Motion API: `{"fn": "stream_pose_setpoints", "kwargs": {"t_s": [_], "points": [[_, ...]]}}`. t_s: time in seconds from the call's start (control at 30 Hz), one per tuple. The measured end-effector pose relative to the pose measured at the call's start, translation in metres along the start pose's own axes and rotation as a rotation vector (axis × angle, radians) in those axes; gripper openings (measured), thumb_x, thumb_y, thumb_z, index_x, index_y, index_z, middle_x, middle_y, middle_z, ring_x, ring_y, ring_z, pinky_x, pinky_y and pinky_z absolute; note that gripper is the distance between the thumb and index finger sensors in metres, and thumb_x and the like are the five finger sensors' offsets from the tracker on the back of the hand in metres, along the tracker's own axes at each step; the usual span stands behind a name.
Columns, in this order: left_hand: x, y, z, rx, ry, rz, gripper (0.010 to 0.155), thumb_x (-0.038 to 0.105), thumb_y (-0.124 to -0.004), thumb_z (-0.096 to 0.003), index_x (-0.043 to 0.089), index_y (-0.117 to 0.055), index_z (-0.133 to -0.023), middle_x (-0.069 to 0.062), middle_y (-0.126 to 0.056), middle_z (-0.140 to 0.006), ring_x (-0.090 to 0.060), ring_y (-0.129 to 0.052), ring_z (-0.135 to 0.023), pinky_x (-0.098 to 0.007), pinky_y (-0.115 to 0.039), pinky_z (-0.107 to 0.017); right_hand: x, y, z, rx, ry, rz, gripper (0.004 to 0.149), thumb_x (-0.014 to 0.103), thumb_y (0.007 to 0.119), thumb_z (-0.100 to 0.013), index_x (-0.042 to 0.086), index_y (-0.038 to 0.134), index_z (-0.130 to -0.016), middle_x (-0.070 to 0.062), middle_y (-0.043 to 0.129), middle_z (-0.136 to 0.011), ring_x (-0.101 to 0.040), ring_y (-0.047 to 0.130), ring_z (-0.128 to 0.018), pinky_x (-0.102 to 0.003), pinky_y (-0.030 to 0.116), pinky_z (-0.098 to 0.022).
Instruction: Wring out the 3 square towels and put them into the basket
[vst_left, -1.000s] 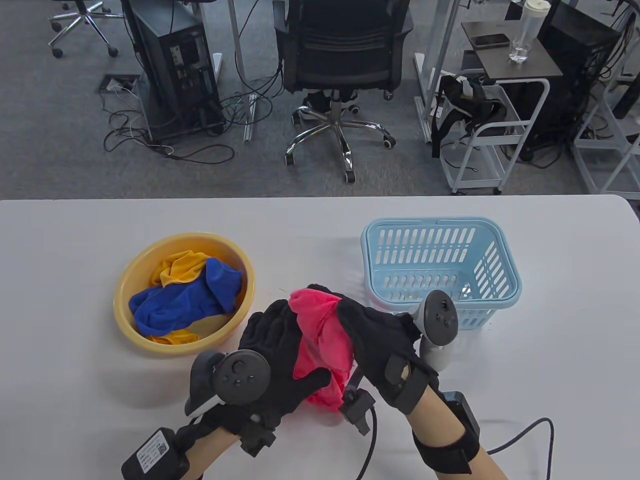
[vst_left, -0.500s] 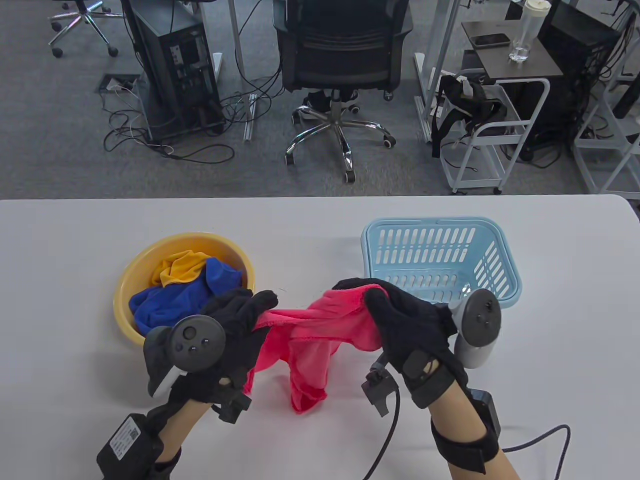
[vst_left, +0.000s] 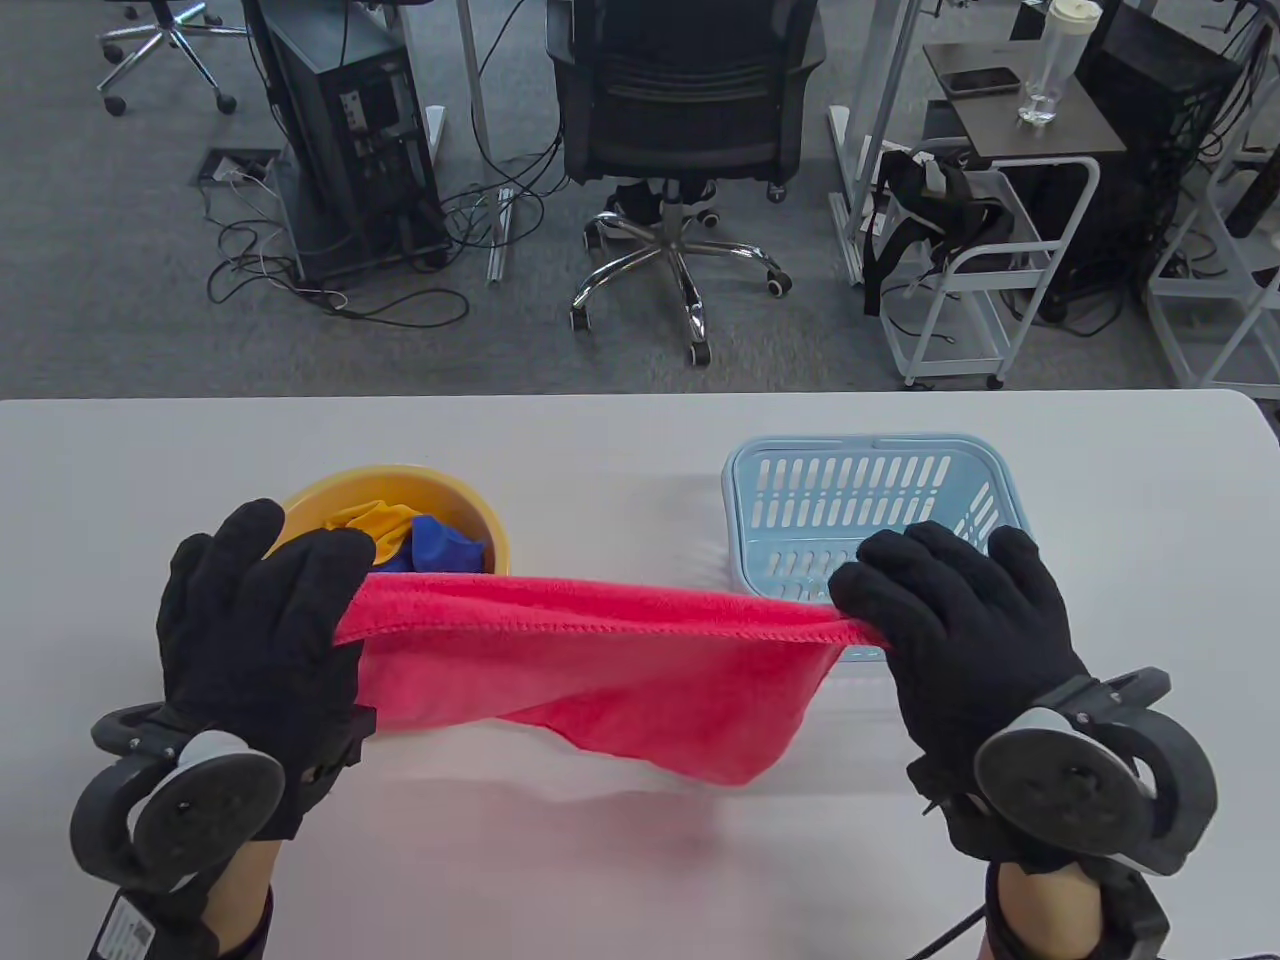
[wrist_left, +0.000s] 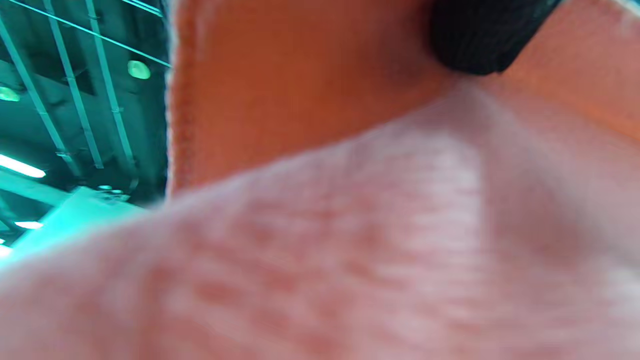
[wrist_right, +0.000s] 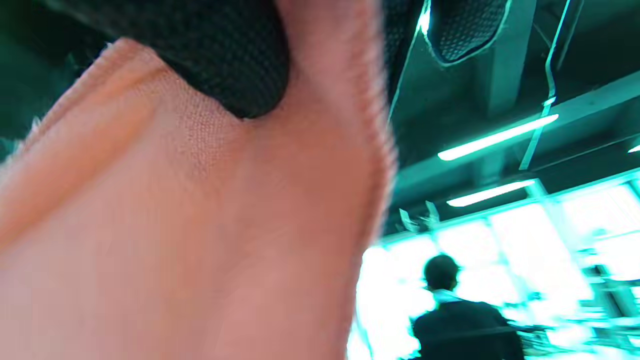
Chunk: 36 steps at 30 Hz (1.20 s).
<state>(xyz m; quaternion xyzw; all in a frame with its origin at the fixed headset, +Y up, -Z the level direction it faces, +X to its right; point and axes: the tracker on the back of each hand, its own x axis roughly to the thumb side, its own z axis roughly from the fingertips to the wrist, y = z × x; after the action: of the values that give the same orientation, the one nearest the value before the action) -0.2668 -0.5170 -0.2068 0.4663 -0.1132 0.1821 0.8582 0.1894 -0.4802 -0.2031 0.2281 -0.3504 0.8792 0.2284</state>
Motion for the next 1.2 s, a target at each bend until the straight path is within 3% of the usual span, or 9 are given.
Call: {"fn": "stream_pose_setpoints", "kwargs": {"t_s": [0.17, 0.3, 0.43, 0.57, 0.67, 0.73, 0.87, 1.0, 1.2], "points": [[-0.007, -0.023, -0.005, -0.219, -0.103, 0.556, 0.043, 0.060, -0.074, -0.0508, 0.062, -0.068, -0.094, 0.023, -0.069, -0.106, -0.021, -0.057, -0.116, -0.053, -0.044, -0.086, -0.025, 0.042, -0.025, 0.008, -0.150, -0.681, 0.031, 0.025, 0.081, -0.052, 0.045, 0.094, -0.071, 0.004, 0.077, -0.106, -0.036, 0.071, -0.102, -0.067, 0.042, -0.076], [0.000, -0.063, 0.004, -0.359, -0.037, 0.991, 0.044, 0.059, -0.078, -0.0502, 0.062, -0.068, -0.093, 0.022, -0.061, -0.113, -0.023, -0.047, -0.119, -0.055, -0.036, -0.087, -0.004, 0.104, -0.065, 0.403, -0.193, -1.206, 0.033, 0.018, 0.083, -0.054, 0.042, 0.098, -0.071, 0.005, 0.055, -0.118, -0.043, 0.039, -0.111, -0.069, 0.021, -0.077], [0.017, -0.087, 0.020, -0.355, 0.071, 1.101, 0.047, 0.060, -0.079, -0.0492, 0.061, -0.067, -0.094, 0.022, -0.059, -0.114, -0.026, -0.050, -0.118, -0.056, -0.038, -0.086, 0.039, 0.143, -0.084, 0.491, -0.285, -1.115, 0.037, 0.023, 0.085, -0.052, 0.047, 0.091, -0.080, 0.009, 0.045, -0.119, -0.043, 0.032, -0.111, -0.068, 0.023, -0.076], [0.029, -0.105, 0.032, -0.558, 0.122, 1.033, 0.073, 0.069, -0.066, -0.0510, 0.050, -0.027, -0.109, 0.015, -0.056, -0.116, -0.030, -0.047, -0.120, -0.058, -0.036, -0.086, 0.080, 0.175, -0.089, 0.542, -0.310, -1.083, 0.043, 0.024, 0.084, -0.053, 0.044, 0.080, -0.092, 0.006, 0.039, -0.120, -0.043, 0.027, -0.111, -0.067, 0.019, -0.075], [0.023, -0.106, 0.035, -0.486, 0.194, 1.052, 0.056, 0.062, -0.066, -0.0516, 0.036, -0.064, -0.101, 0.019, -0.090, -0.074, -0.018, -0.086, -0.087, -0.048, -0.062, -0.076, 0.078, 0.181, -0.082, 0.445, -0.195, -1.032, 0.053, 0.025, 0.083, -0.054, 0.039, 0.068, -0.102, 0.001, 0.039, -0.120, -0.044, 0.031, -0.110, -0.067, 0.020, -0.075], [0.017, -0.101, 0.031, -0.479, 0.193, 1.021, 0.052, 0.063, -0.064, -0.0519, 0.039, -0.064, -0.098, 0.022, -0.087, -0.073, -0.016, -0.085, -0.087, -0.046, -0.063, -0.075, 0.066, 0.179, -0.070, 0.416, -0.139, -0.971, 0.056, 0.032, 0.081, -0.054, 0.037, 0.061, -0.107, -0.002, 0.038, -0.120, -0.044, 0.031, -0.110, -0.067, 0.019, -0.075], [0.020, -0.090, 0.028, -0.410, 0.189, 1.149, 0.051, 0.062, -0.064, -0.0520, 0.040, -0.062, -0.098, 0.023, -0.086, -0.073, -0.016, -0.084, -0.087, -0.046, -0.062, -0.076, 0.026, 0.183, -0.005, 0.315, -0.031, -0.919, 0.070, 0.052, 0.078, -0.052, 0.032, 0.046, -0.112, -0.004, 0.039, -0.119, -0.043, 0.037, -0.109, -0.066, 0.027, -0.074], [0.044, -0.082, 0.028, -0.408, 0.145, 1.261, 0.051, 0.062, -0.061, -0.0525, 0.041, -0.059, -0.099, 0.024, -0.085, -0.075, -0.014, -0.083, -0.089, -0.046, -0.062, -0.077, 0.010, 0.216, 0.074, 0.608, 0.056, -1.113, 0.112, 0.062, 0.092, -0.042, 0.029, 0.012, -0.113, -0.007, 0.014, -0.121, -0.050, 0.015, -0.109, -0.069, 0.013, -0.074], [0.113, -0.093, 0.040, -0.512, 0.050, 1.470, 0.048, 0.060, -0.059, -0.0533, 0.053, -0.050, -0.100, 0.023, -0.079, -0.082, -0.016, -0.079, -0.093, -0.048, -0.059, -0.078, 0.027, 0.244, 0.108, 0.781, -0.098, -0.641, 0.128, 0.067, 0.092, -0.038, 0.036, -0.015, -0.100, -0.009, -0.014, -0.111, -0.052, -0.002, -0.102, -0.072, 0.004, -0.069]]}}
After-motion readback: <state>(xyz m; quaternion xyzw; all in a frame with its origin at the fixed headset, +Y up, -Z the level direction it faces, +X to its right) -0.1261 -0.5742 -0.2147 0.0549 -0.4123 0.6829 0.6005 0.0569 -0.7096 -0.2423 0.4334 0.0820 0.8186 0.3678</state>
